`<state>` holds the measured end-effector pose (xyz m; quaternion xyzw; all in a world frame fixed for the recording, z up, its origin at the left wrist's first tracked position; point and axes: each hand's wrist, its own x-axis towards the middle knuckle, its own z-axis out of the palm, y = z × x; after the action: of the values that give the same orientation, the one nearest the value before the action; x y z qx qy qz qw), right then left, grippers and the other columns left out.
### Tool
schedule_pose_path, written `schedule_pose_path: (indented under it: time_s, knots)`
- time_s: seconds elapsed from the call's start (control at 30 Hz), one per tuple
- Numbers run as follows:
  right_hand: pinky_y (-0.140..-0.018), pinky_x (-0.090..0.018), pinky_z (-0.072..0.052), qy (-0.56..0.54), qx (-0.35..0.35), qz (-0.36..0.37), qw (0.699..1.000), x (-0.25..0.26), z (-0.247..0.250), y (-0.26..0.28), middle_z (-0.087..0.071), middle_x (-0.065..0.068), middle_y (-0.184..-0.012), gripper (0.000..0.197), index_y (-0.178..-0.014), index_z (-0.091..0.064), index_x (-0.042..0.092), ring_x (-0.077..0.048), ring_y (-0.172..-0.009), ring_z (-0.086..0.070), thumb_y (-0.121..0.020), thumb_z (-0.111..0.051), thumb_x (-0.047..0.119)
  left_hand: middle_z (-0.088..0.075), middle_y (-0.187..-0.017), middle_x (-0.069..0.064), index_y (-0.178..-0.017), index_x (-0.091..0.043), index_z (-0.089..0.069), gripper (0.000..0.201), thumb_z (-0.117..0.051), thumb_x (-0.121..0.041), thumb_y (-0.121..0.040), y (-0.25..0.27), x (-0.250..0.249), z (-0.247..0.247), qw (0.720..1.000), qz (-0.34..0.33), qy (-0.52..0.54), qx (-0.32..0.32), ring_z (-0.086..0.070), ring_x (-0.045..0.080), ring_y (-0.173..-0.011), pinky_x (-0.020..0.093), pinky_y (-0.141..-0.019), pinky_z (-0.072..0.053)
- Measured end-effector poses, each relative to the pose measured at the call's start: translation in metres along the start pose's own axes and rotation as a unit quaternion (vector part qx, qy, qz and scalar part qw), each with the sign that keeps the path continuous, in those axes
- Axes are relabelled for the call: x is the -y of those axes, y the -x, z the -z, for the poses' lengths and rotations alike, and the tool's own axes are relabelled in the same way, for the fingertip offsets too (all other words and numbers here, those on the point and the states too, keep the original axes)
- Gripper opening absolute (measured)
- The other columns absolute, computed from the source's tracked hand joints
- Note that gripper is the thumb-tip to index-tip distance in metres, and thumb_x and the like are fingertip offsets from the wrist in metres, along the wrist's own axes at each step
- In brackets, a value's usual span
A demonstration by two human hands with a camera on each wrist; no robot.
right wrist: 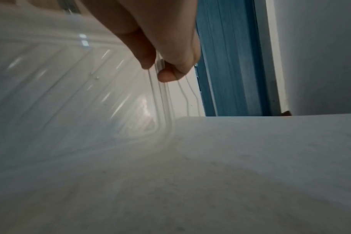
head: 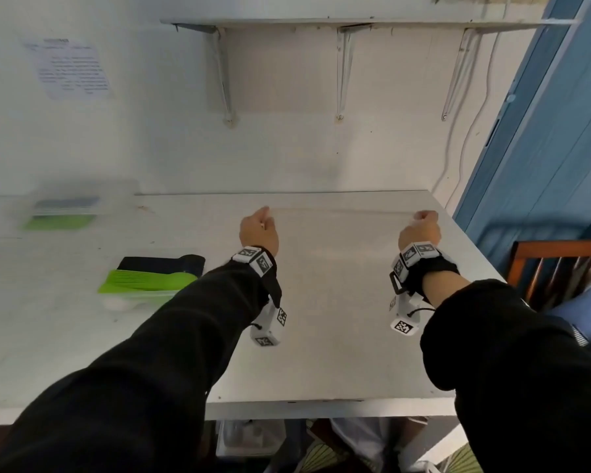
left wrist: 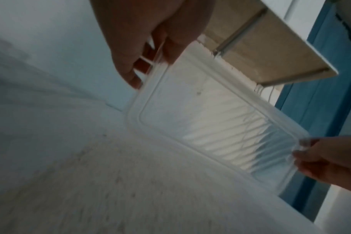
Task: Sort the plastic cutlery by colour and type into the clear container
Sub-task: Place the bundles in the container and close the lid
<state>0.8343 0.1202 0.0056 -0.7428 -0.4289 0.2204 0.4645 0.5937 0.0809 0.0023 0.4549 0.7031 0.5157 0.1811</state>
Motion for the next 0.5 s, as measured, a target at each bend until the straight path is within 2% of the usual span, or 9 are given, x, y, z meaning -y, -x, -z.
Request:
schedule_pose_path:
  time_s: [0.07, 0.13, 0.2, 0.23, 0.27, 0.3, 0.37, 0.43, 0.5]
  knots:
    - [-0.076, -0.032, -0.042, -0.079, -0.001, 0.036, 0.996, 0.017, -0.012, 0.014, -0.057, -0.02, -0.117, 0.032, -0.122, -0.045, 0.003, -0.032, -0.103, -0.056, -0.091, -0.037, -0.002, -0.054, -0.126, 0.019, -0.121, -0.003, -0.06, 0.033, -0.039, -0.012, -0.097, -0.012, -0.008, 0.016, 0.995, 0.002, 0.082, -0.054, -0.051, 0.03, -0.117, 0.03, -0.101, -0.037]
    - [-0.065, -0.026, -0.041, -0.14, 0.005, 0.067, 0.988, 0.033, -0.028, 0.033, -0.058, -0.017, -0.102, 0.027, -0.114, -0.051, 0.004, -0.026, -0.087, -0.054, -0.091, -0.037, 0.003, -0.052, -0.125, 0.022, -0.11, -0.001, -0.064, 0.033, -0.036, -0.008, -0.095, -0.024, -0.01, 0.041, 0.984, 0.016, 0.136, -0.111, -0.049, 0.031, -0.117, 0.034, -0.103, -0.037]
    - [-0.057, -0.022, -0.039, -0.184, 0.039, 0.069, 0.98, 0.046, -0.048, 0.054, -0.055, -0.012, -0.092, 0.023, -0.101, -0.057, 0.008, -0.021, -0.081, -0.05, -0.089, -0.039, 0.002, -0.053, -0.126, 0.022, -0.107, -0.004, -0.062, 0.034, -0.031, -0.012, -0.097, -0.035, -0.001, 0.074, 0.977, 0.052, 0.151, -0.139, -0.048, 0.031, -0.118, 0.037, -0.103, -0.036]
    - [-0.055, -0.016, -0.039, -0.196, 0.061, 0.067, 0.976, 0.052, -0.06, 0.067, -0.055, -0.011, -0.091, 0.023, -0.096, -0.059, 0.009, -0.02, -0.081, -0.049, -0.089, -0.039, 0.002, -0.052, -0.129, 0.019, -0.11, -0.006, -0.059, 0.033, -0.029, -0.015, -0.099, -0.041, 0.01, 0.09, 0.973, 0.076, 0.163, -0.146, -0.048, 0.03, -0.12, 0.034, -0.102, -0.036]
    - [-0.053, -0.011, -0.039, -0.204, 0.082, 0.071, 0.973, 0.056, -0.072, 0.081, -0.056, -0.012, -0.091, 0.023, -0.092, -0.06, 0.009, -0.02, -0.081, -0.05, -0.09, -0.039, 0.002, -0.051, -0.132, 0.015, -0.115, -0.009, -0.056, 0.032, -0.028, -0.017, -0.101, -0.045, 0.022, 0.109, 0.971, 0.096, 0.164, -0.147, -0.047, 0.026, -0.121, 0.029, -0.098, -0.036]
    - [-0.056, -0.011, -0.039, -0.207, 0.101, 0.079, 0.97, 0.06, -0.083, 0.096, -0.058, -0.012, -0.091, 0.022, -0.091, -0.062, 0.007, -0.02, -0.082, -0.051, -0.093, -0.04, 0.007, -0.05, -0.132, 0.012, -0.115, -0.016, -0.052, 0.028, -0.028, -0.019, -0.102, -0.049, 0.035, 0.126, 0.972, 0.116, 0.151, -0.136, -0.048, 0.022, -0.119, 0.025, -0.091, -0.038]
    - [-0.065, -0.02, -0.036, -0.192, 0.118, 0.096, 0.97, 0.065, -0.105, 0.128, -0.057, -0.007, -0.088, 0.02, -0.09, -0.062, 0.005, -0.018, -0.083, -0.051, -0.094, -0.047, 0.018, -0.047, -0.117, 0.007, -0.105, -0.023, -0.044, 0.016, -0.03, -0.016, -0.102, -0.054, 0.06, 0.164, 0.977, 0.134, 0.124, -0.111, -0.048, 0.019, -0.116, 0.019, -0.076, -0.037]
    - [-0.062, -0.013, -0.034, -0.173, 0.117, 0.114, 0.971, 0.067, -0.124, 0.159, -0.056, -0.002, -0.088, 0.011, -0.094, -0.061, 0.006, -0.015, -0.083, -0.05, -0.088, -0.056, 0.014, -0.043, -0.107, 0.013, -0.098, -0.013, -0.049, 0.019, -0.033, -0.004, -0.1, -0.057, 0.085, 0.199, 0.978, 0.154, 0.098, -0.099, -0.043, 0.019, -0.099, 0.024, -0.076, -0.034]
    - [-0.059, -0.007, -0.034, -0.177, 0.123, 0.121, 0.969, 0.066, -0.141, 0.184, -0.058, -0.002, -0.093, 0.016, -0.098, -0.06, 0.008, -0.013, -0.085, -0.051, -0.083, -0.058, 0.005, -0.04, -0.096, 0.012, -0.073, -0.01, -0.044, 0.026, -0.039, -0.002, -0.097, -0.061, 0.11, 0.228, 0.981, 0.182, 0.036, -0.048, -0.033, 0.019, -0.089, 0.021, -0.072, -0.03]
